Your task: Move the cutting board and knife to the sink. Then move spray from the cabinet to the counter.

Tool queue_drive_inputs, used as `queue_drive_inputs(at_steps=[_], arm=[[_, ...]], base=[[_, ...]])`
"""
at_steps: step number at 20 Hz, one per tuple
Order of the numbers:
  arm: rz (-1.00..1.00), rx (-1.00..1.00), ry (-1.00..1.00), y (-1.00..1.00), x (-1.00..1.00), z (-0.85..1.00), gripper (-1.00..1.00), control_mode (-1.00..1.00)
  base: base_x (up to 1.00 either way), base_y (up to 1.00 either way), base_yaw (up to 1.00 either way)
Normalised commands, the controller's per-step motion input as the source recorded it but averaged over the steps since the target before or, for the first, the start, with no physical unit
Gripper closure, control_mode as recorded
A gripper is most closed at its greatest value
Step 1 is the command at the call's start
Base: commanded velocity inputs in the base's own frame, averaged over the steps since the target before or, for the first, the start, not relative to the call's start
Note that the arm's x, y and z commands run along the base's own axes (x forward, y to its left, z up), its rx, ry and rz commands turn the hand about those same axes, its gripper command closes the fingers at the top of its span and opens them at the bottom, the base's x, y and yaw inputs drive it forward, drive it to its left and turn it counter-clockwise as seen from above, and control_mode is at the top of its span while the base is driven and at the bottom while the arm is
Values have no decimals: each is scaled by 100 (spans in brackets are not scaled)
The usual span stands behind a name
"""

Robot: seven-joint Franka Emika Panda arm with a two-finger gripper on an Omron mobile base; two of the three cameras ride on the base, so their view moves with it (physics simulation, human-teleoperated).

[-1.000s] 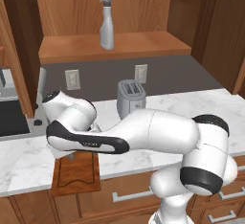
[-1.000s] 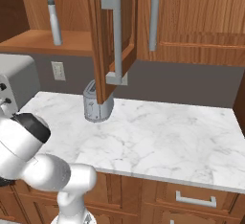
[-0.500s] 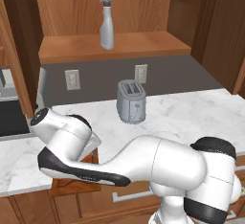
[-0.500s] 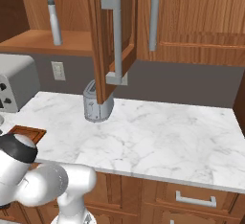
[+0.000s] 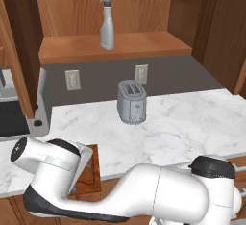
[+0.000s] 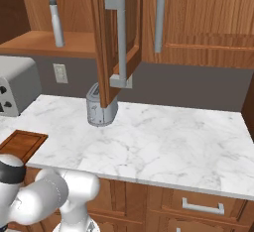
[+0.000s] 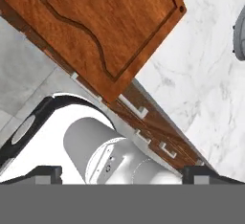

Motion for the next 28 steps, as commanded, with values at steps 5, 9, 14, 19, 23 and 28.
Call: queue_drive_inputs(at_steps=[5,9,14,19,23,28], arm=[[26,-23,1,0,-4,-19,-100,-100],[28,-24,0,0,4,-44,-100,-100],[31,-24,0,1,0,-41,-100,-100],[33,-18,0,12,0,-26,-100,-100],[33,-16,0,4,0,-16,-100,-100],[28,-12,0,0,0,-16,-100,-100]], base=[[0,0,0],[0,0,0],[0,0,0],[0,0,0],[0,0,0],[0,0,0]])
